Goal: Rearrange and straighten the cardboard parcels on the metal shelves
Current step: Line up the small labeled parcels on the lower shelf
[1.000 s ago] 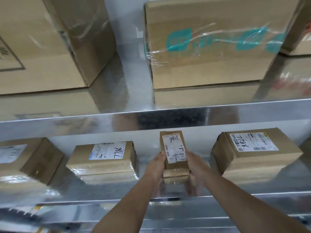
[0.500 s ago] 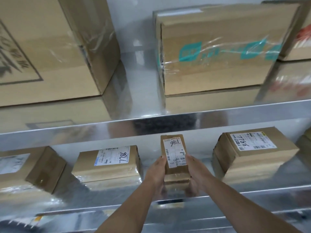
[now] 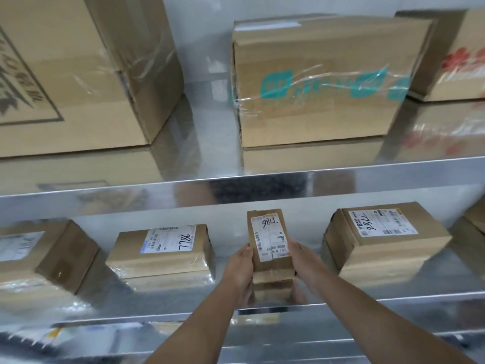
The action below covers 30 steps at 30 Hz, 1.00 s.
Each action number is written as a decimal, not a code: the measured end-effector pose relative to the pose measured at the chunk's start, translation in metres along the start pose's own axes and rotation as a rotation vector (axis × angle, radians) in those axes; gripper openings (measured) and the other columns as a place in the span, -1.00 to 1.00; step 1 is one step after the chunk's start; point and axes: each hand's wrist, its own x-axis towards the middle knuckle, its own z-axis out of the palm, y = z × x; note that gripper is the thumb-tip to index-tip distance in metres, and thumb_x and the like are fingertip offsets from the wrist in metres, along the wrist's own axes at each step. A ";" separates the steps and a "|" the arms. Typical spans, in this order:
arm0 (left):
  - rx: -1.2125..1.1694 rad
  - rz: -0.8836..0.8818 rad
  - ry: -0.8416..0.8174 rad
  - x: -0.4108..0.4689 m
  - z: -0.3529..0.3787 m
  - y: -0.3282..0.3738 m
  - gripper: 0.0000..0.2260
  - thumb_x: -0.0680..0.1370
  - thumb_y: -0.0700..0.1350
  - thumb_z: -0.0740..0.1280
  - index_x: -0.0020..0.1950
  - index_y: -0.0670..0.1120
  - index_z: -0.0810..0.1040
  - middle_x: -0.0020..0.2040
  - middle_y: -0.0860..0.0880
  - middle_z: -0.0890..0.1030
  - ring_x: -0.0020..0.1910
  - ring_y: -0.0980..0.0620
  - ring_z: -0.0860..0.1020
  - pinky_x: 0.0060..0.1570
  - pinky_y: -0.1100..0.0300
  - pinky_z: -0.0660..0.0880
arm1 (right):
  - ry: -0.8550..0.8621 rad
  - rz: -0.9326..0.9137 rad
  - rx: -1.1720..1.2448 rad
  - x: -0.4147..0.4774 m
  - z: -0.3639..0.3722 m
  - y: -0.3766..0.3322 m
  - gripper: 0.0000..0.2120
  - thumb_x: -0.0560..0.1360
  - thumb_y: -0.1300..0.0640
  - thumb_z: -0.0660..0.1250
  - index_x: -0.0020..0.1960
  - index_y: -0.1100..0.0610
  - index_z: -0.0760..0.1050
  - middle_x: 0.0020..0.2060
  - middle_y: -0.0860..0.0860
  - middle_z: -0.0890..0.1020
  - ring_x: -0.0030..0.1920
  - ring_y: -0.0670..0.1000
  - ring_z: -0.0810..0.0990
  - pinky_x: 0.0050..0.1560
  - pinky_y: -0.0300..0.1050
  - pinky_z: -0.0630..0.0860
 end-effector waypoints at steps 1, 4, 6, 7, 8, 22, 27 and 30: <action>0.010 0.006 0.004 -0.002 0.001 0.001 -0.67 0.75 -0.12 0.04 0.09 -0.10 0.60 -0.07 -0.07 0.71 -0.22 0.14 0.66 -0.33 0.34 0.55 | 0.003 0.001 -0.012 -0.002 -0.001 -0.001 -0.51 0.66 -0.28 0.03 0.15 -0.07 0.65 -0.02 -0.09 0.76 0.05 0.01 0.72 0.15 0.05 0.62; -0.002 -0.019 0.027 -0.008 0.004 0.005 -0.67 0.75 -0.11 0.04 0.05 -0.10 0.60 -0.06 -0.11 0.72 -0.25 0.11 0.69 -0.31 0.28 0.57 | 0.003 -0.005 -0.050 -0.010 -0.005 -0.004 -0.50 0.67 -0.27 0.01 0.18 -0.05 0.64 0.02 -0.09 0.75 0.05 -0.02 0.71 0.11 -0.01 0.62; 0.005 -0.006 0.034 -0.009 0.003 0.004 -0.67 0.75 -0.10 0.05 0.03 -0.10 0.60 -0.11 -0.08 0.73 -0.25 0.11 0.69 -0.34 0.28 0.56 | -0.007 -0.024 -0.091 -0.016 -0.007 -0.007 -0.51 0.70 -0.22 -0.01 0.22 -0.02 0.62 0.06 -0.09 0.73 0.05 -0.06 0.68 -0.08 -0.16 0.56; 0.004 -0.007 0.042 -0.014 0.004 0.006 -0.67 0.75 -0.12 0.05 0.03 -0.11 0.59 -0.16 -0.05 0.72 -0.29 0.12 0.68 -0.39 0.29 0.55 | -0.005 -0.040 -0.128 -0.019 -0.008 -0.010 -0.51 0.71 -0.21 -0.03 0.24 -0.02 0.60 0.10 -0.10 0.71 0.07 -0.07 0.66 -0.13 -0.20 0.49; 0.003 -0.008 0.044 -0.016 0.004 0.007 -0.68 0.74 -0.13 0.05 0.05 -0.13 0.59 -0.19 -0.05 0.71 -0.33 0.14 0.68 -0.44 0.31 0.53 | -0.004 -0.050 -0.166 -0.021 -0.008 -0.012 -0.50 0.71 -0.21 -0.05 0.24 -0.02 0.60 0.13 -0.10 0.69 0.10 -0.06 0.63 -0.12 -0.19 0.46; -0.061 0.103 0.096 -0.032 -0.001 0.025 -0.75 0.74 -0.08 0.10 0.34 -0.14 0.43 -0.02 -0.03 0.64 -0.29 0.25 0.64 -0.38 0.39 0.51 | -0.103 -0.069 0.147 -0.018 -0.010 -0.021 -0.65 0.74 -0.10 0.00 0.20 0.01 0.51 0.04 0.04 0.73 0.10 0.07 0.68 0.25 0.16 0.59; -0.014 0.144 0.110 -0.024 -0.004 0.017 -0.55 0.69 0.22 0.07 0.57 0.18 0.25 0.35 0.06 0.56 0.36 0.01 0.50 0.37 -0.15 0.46 | -0.117 -0.074 0.269 -0.021 -0.012 -0.024 -0.62 0.74 -0.16 -0.08 0.20 -0.13 0.50 0.02 0.01 0.69 0.06 0.07 0.66 0.17 0.13 0.59; -0.050 0.178 0.092 -0.030 -0.004 0.018 -0.65 0.71 0.20 0.00 0.38 0.22 0.46 0.24 0.11 0.62 0.25 0.11 0.55 0.07 0.09 0.59 | -0.125 -0.078 0.285 -0.023 -0.012 -0.023 -0.66 0.73 -0.17 -0.08 0.27 -0.14 0.42 0.04 -0.02 0.65 0.03 0.04 0.62 0.05 0.04 0.55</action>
